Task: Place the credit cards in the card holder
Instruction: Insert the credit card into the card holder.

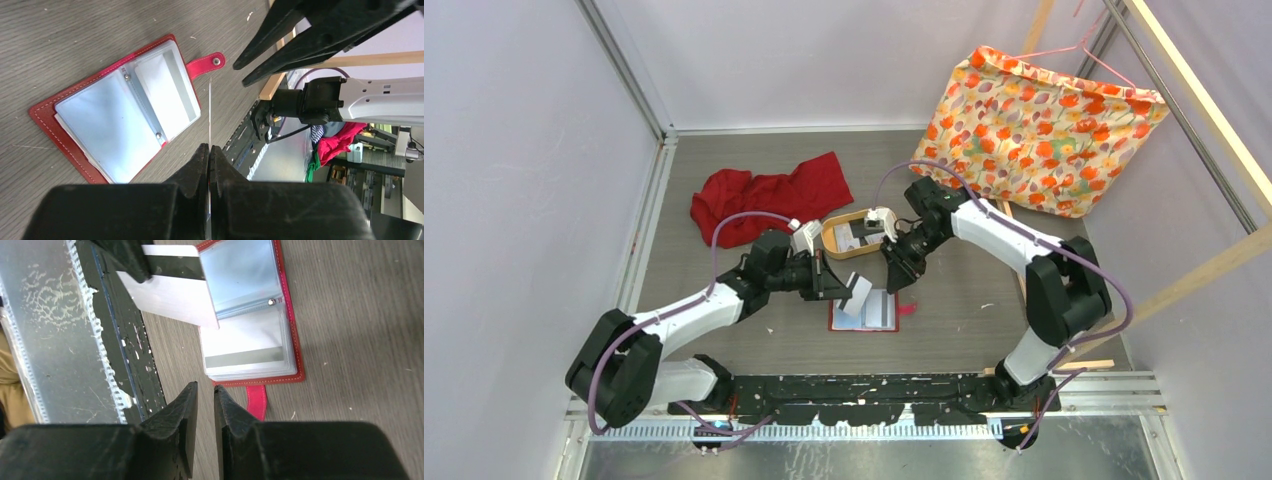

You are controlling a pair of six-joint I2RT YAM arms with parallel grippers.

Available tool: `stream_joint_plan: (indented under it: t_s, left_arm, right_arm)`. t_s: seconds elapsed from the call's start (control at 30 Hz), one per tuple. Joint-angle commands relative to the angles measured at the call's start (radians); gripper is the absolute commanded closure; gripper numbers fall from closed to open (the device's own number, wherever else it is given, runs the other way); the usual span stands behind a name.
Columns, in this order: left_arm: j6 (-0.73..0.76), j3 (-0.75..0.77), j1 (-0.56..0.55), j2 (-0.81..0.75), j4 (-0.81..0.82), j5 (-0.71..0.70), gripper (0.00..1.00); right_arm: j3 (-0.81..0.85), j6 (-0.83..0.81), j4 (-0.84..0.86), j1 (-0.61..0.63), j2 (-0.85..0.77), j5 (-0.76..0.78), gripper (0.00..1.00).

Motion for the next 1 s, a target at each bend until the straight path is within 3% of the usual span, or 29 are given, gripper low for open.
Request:
stream_joint_plan:
  t_s: [0.0,0.23,0.43,0.63,0.97]
  left_arm:
    - [-0.003,0.013,0.004,-0.007,0.016,-0.033,1.0]
    - [-0.075,-0.034,0.007,0.1,0.186,-0.016,1.0]
    - [-0.031,-0.06,0.007,0.085,0.177,-0.058,1.0]
    - [-0.005,-0.121,0.007,0.048,0.248,-0.069,1.0]
    - [-0.012,-0.152,0.007,0.07,0.32,-0.061,1.0]
  right_arm:
    - [-0.01,0.091,0.082,0.006,0.04,-0.033,0.76]
    - [0.003,0.167,0.106,0.006,0.144,-0.016,0.76]
    - [0.024,0.14,0.068,0.005,0.171,0.072,0.73]
    - [0.011,0.149,0.043,-0.071,0.135,0.059,0.58]
    - [0.017,0.22,0.072,-0.076,0.198,0.108,0.55]
